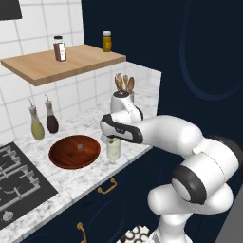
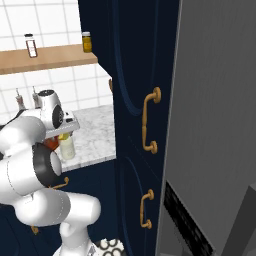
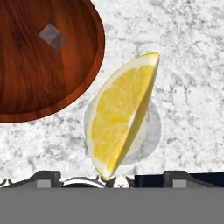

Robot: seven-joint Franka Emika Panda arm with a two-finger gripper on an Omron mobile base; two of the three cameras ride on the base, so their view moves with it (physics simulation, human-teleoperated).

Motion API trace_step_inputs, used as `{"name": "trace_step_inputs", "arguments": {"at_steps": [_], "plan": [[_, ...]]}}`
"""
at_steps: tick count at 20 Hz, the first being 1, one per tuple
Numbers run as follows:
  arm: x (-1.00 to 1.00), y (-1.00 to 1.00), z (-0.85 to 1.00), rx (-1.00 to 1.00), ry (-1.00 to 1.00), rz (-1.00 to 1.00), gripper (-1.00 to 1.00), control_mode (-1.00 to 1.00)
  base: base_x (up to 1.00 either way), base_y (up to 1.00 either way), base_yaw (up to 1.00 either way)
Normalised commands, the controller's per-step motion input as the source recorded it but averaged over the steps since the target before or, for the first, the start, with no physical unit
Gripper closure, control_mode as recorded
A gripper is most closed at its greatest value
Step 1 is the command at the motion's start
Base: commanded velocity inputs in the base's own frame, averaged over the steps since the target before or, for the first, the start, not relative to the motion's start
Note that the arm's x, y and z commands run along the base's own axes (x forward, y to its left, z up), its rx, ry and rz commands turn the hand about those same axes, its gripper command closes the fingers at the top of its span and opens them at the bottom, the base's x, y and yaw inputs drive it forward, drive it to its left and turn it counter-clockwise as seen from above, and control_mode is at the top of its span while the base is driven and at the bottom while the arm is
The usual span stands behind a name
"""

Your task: Grab a lemon wedge from the fridge and one ice cube from the ice bowl, and put them in the glass of lemonade.

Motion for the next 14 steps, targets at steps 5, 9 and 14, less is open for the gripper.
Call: {"name": "trace_step_inputs", "arguments": {"at_steps": [5,9,14], "plan": [[-0.07,-0.04,0.01,0.00,0.00,0.00,-1.00,-1.00,0.00,0.00,0.00],[-0.28,-0.06,0.05,0.01,0.00,0.00,-1.00,-1.00,0.00,0.00,0.00],[-0.28,-0.01,0.21,0.04,-0.03,0.00,-1.00,-1.00,0.00,0.00,0.00]]}}
